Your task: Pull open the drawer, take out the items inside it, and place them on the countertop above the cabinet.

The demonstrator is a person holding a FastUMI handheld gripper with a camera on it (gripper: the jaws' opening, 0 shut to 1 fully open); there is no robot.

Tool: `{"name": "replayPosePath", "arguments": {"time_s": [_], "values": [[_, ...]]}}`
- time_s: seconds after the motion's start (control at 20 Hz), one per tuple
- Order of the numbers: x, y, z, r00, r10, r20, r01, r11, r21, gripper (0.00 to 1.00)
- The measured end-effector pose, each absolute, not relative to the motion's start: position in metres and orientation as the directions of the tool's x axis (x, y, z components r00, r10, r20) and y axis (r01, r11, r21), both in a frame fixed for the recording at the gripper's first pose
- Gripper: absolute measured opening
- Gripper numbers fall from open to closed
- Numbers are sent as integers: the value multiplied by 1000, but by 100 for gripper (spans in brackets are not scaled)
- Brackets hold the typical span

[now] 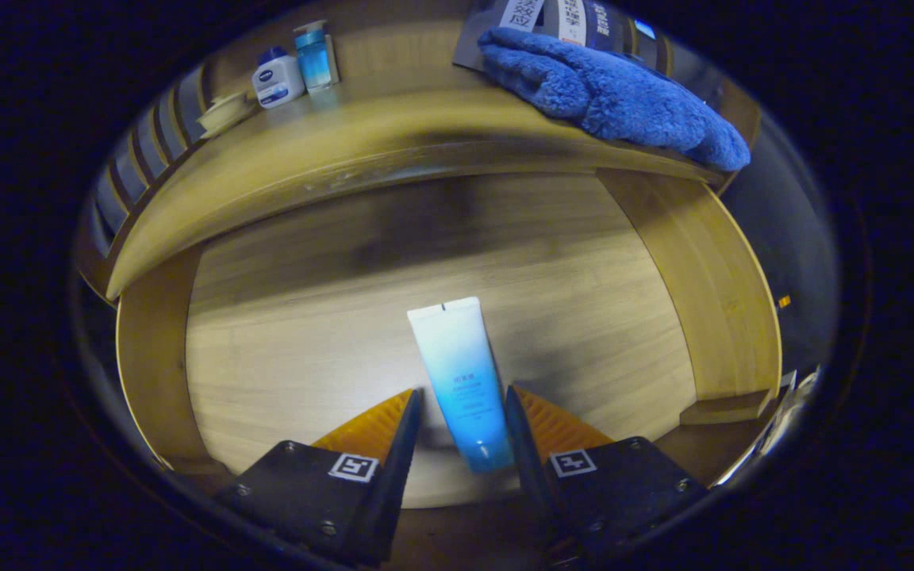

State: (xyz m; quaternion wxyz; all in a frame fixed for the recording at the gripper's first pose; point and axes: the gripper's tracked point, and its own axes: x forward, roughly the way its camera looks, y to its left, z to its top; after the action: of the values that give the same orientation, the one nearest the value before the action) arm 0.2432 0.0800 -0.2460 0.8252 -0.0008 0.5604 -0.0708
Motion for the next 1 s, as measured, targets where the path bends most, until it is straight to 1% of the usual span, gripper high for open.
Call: {"name": "replayPosePath", "arguments": {"time_s": [0.1, 0.15, 0.2, 0.25, 0.3, 0.4, 0.45, 0.55, 0.6, 0.75, 1.0], "values": [[240, 81, -255, 315, -106, -943, 102, 992, -78, 65], [242, 83, -254, 323, -99, -941, 97, 993, -71, 65], [241, 81, -256, 329, -100, -939, 103, 992, -69, 56], [241, 80, -251, 340, -96, -935, 101, 993, -65, 55], [242, 80, -254, 343, -95, -934, 101, 993, -64, 43], [242, 81, -253, 357, -100, -929, 98, 993, -70, 43], [243, 81, -250, 369, -102, -924, 97, 993, -71, 36], [245, 82, -253, 397, -100, -912, 83, 994, -73, 36], [244, 82, -249, 409, -105, -907, 77, 994, -81, 28], [242, 87, -236, 464, -114, -879, 86, 993, -83, 28], [229, 96, -188, 552, -153, -819, 107, 988, -113, 28]]}}
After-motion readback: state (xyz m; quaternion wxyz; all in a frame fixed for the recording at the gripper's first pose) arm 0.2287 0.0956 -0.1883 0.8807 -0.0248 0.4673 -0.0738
